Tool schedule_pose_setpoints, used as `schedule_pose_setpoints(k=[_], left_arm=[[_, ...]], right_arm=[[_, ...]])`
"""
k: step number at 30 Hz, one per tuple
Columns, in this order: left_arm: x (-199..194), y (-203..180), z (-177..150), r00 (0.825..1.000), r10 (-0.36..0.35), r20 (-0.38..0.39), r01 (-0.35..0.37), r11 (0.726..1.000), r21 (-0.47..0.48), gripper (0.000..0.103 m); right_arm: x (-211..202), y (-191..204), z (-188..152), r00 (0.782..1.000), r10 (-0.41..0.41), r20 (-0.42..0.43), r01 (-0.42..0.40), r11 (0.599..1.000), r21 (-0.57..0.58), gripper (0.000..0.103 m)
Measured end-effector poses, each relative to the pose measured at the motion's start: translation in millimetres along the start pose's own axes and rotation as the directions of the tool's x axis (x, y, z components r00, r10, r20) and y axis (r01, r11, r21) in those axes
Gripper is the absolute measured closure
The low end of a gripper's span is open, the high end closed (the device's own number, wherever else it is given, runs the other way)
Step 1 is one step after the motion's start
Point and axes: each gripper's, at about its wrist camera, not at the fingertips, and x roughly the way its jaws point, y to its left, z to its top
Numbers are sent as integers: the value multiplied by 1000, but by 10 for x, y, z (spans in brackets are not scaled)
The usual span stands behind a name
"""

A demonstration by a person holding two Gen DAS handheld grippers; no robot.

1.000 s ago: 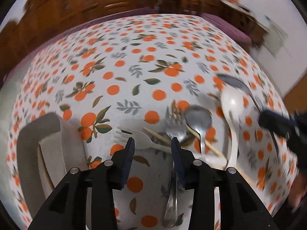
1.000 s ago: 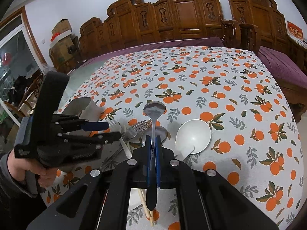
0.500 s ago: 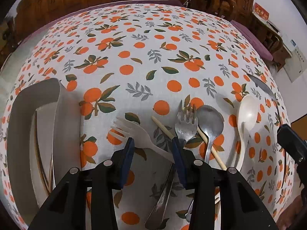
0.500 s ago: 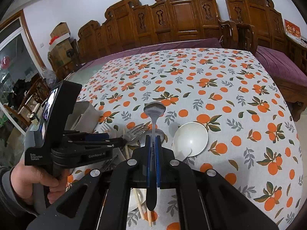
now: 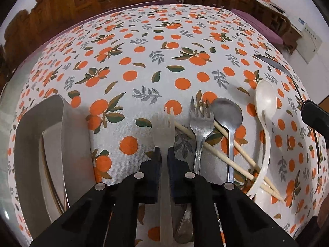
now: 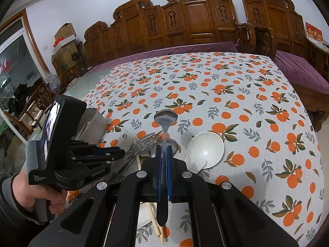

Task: Organize utensils
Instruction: 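Grasp a white plastic fork with the left gripper while the right gripper holds the spoon, then lower the white fork into the grey tray and open the left gripper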

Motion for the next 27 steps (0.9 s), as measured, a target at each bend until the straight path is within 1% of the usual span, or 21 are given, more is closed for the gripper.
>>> schedule_pose_setpoints(k=[6, 9, 16, 20, 27], left_arm=[[-49, 38, -53, 1000, -13, 16, 13, 1000, 15, 98], [-102, 82, -85, 1000, -19, 22, 19, 1000, 1, 98], [-259, 16, -151, 998, -19, 67, 15, 998, 57, 98], [-476, 47, -184, 992, -41, 116, 35, 998, 53, 98], [-967, 204, -275, 972, -85, 219, 82, 996, 24, 98]], right_arm=[[16, 35, -9, 1000, 4, -3, -4, 1000, -11, 97], [44, 70, -26, 1000, 1, -10, -1, 1000, -18, 97], [51, 109, -37, 1000, 1, -15, -2, 1000, -30, 97], [34, 173, -27, 1000, 10, -13, -10, 999, -41, 97], [-30, 394, -9, 999, 37, 3, -36, 996, -78, 97]])
